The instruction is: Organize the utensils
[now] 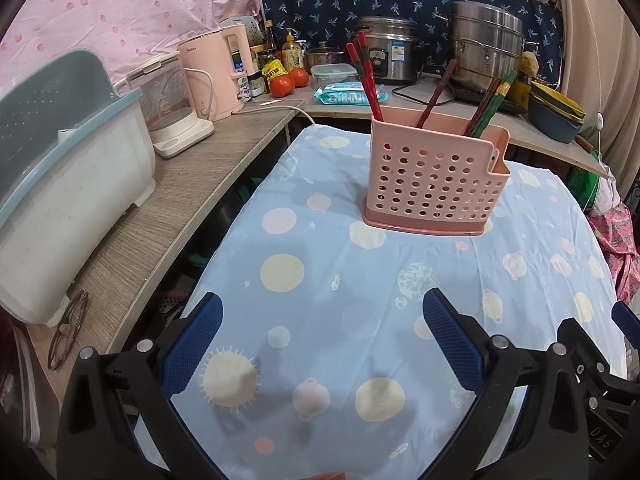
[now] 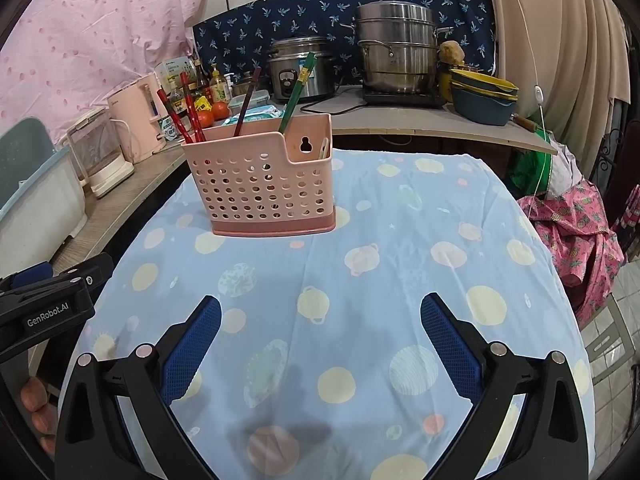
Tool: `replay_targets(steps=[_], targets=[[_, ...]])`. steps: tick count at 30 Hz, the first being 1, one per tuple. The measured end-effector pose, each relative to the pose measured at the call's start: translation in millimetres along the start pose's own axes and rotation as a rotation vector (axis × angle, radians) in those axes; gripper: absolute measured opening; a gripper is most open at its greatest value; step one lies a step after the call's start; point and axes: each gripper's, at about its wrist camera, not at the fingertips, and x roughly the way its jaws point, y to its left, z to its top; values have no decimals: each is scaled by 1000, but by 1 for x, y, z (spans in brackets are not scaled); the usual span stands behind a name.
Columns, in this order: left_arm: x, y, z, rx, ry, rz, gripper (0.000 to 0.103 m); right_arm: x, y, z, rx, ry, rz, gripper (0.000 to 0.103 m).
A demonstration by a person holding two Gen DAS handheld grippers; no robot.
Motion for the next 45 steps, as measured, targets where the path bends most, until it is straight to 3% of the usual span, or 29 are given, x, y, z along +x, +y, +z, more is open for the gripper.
replay_targets(steps=[45], targets=[[-1,-5,0,27,-8,4,96,4,3,-7,3,6,-6,96]])
